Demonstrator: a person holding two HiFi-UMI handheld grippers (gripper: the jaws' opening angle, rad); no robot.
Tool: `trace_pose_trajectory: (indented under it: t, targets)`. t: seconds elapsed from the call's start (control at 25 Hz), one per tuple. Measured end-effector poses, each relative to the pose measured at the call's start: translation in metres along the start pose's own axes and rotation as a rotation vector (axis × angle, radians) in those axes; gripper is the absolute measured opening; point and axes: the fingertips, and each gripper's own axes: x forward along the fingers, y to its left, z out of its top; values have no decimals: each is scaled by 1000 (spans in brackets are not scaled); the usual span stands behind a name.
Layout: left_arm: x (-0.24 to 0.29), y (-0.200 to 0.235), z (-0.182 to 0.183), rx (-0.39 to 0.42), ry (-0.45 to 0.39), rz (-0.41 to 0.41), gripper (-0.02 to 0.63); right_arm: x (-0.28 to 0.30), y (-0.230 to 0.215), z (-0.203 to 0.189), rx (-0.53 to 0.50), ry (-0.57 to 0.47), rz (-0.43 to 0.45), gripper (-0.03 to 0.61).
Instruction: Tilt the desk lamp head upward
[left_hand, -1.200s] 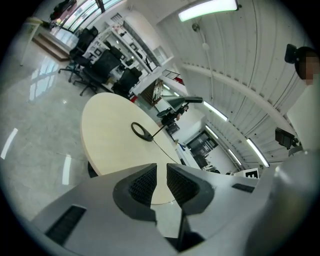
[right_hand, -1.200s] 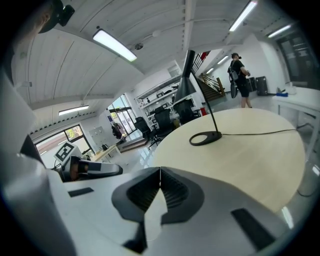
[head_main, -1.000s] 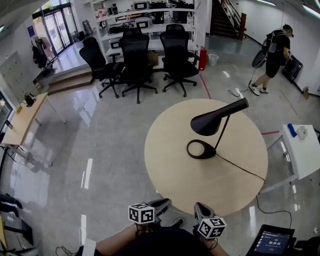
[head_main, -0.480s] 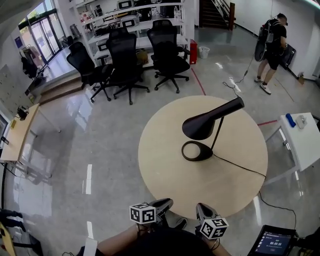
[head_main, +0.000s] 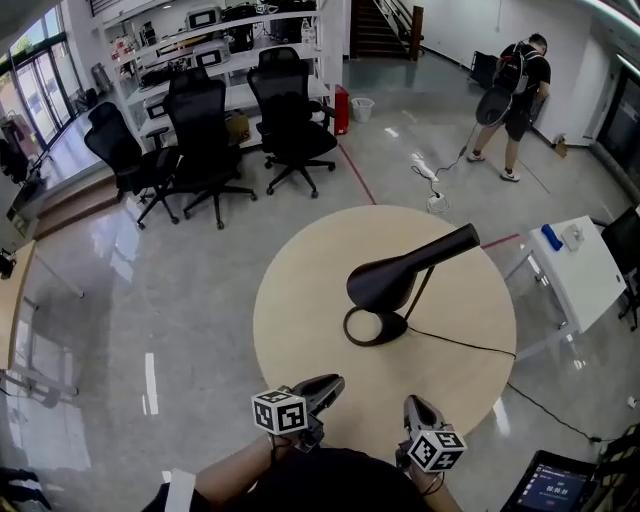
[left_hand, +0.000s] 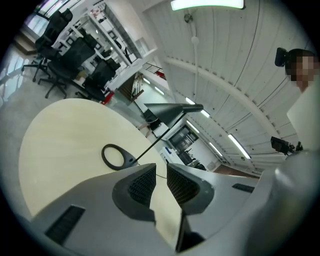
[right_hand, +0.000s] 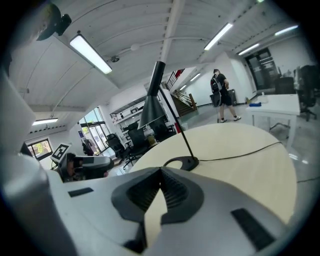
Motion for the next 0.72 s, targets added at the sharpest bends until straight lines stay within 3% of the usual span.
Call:
trace_pose_trajectory:
  t: [0.32,0.72]
  targets:
    - [8,31,60,14,-18,-91,64,14,11,37,-17,-75,-117,5]
    - [37,33,119,190,-37,-163,64,-14,-8,119,-118,-237,-281,5]
